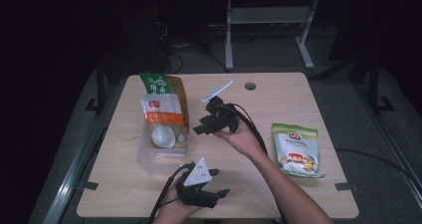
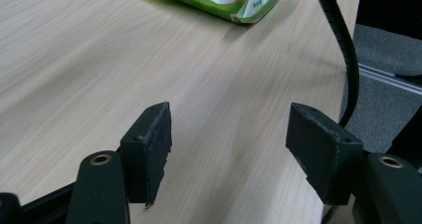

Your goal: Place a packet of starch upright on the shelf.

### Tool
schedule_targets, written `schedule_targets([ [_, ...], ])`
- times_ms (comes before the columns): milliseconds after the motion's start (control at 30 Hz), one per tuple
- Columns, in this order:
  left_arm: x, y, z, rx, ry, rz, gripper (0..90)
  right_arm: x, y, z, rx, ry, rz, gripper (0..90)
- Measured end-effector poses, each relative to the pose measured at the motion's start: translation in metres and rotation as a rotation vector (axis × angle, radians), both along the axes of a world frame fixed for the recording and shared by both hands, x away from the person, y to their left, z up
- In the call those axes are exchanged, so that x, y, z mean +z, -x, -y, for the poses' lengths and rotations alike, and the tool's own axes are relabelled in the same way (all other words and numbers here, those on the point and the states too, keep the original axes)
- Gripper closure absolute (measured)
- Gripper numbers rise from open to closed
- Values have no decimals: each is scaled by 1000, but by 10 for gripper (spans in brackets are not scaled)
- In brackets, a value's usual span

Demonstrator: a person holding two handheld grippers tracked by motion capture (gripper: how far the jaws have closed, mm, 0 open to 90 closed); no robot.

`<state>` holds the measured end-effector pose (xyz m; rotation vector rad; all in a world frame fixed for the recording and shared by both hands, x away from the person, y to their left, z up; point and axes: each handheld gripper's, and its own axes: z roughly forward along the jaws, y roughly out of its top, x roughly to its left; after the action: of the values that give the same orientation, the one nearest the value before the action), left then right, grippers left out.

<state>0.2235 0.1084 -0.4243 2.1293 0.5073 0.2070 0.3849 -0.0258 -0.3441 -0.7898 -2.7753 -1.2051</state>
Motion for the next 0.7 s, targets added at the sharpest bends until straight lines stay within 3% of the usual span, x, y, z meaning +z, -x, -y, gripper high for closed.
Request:
schedule_targets([
  [333,2,-9,18,-6,1,-11,337,5,15,66,-77,3,5,435],
  [700,-4,-20,45,-25,-23,-26,339,-7,28,132,-172,31,-23,354],
])
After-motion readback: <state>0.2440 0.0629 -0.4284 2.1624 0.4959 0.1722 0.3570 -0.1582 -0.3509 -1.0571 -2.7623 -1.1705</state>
